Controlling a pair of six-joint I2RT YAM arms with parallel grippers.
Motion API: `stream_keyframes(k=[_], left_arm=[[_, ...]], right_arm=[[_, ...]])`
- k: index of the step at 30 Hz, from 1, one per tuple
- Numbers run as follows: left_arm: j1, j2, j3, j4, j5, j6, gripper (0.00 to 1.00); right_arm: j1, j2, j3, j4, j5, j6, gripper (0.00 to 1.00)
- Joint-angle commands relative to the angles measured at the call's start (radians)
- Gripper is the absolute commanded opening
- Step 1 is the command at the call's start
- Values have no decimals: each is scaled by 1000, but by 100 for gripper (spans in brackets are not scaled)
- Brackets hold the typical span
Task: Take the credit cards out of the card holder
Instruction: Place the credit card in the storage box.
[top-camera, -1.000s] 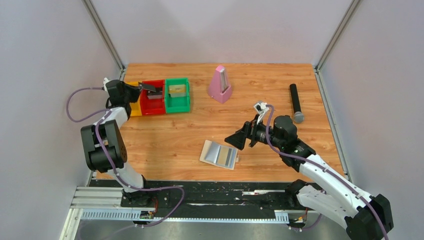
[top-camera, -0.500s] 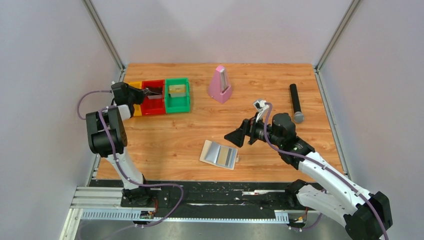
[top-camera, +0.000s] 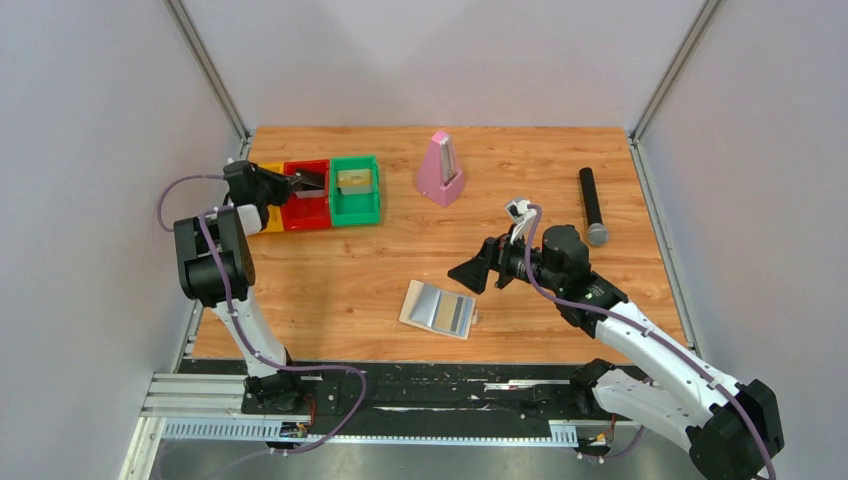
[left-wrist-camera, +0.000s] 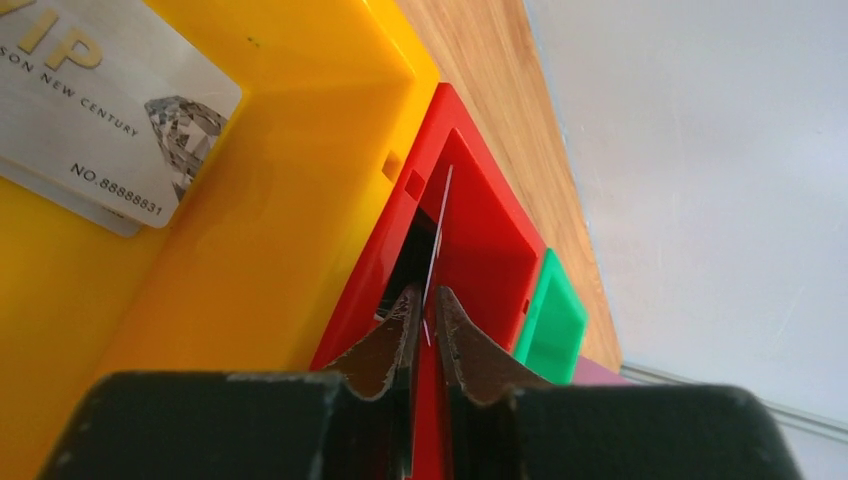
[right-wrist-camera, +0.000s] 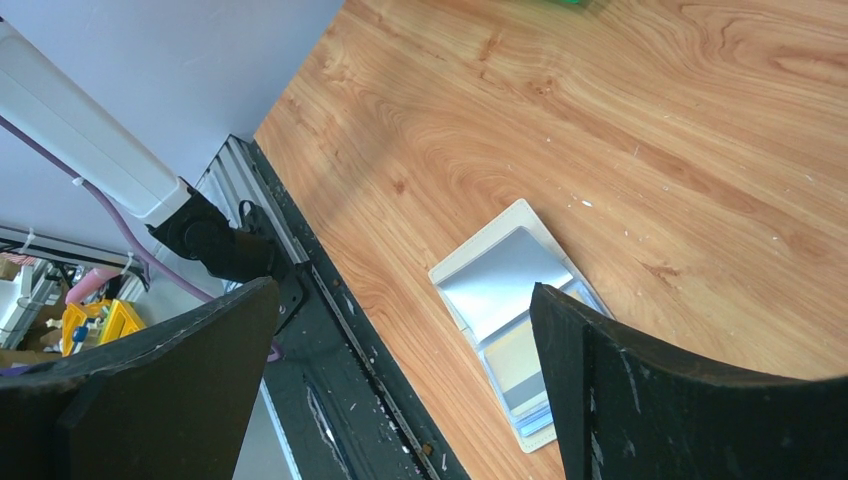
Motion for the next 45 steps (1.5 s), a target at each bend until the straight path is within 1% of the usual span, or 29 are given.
stream_keyframes(k=[1, 6, 11, 17, 29, 38, 40, 45], left_arm=[[-1, 20, 62, -31, 8, 66, 18], [-11, 23, 96, -93, -2, 101, 28], [-25, 8, 126, -155, -36, 155, 33], [-29, 2, 154, -204, -51, 177, 38], [-32, -16, 200, -283, -79, 226, 42], [-44, -47, 244, -369, -161, 311, 43], [-49, -45, 256, -415, -172, 325, 43], [-66, -48, 266, -439, -194, 349, 44]], right_arm=[[-3, -16, 49, 15, 26, -43, 100], [-3, -34, 48, 16, 35, -49, 100], [-3, -36, 45, 15, 31, -42, 100], [-3, -47, 43, 15, 35, -37, 100], [-3, -46, 42, -15, 40, -29, 100], [-3, -34, 53, -15, 34, -38, 100], [-3, -31, 54, -15, 35, -39, 100], [-3, -23, 60, -16, 33, -38, 100]])
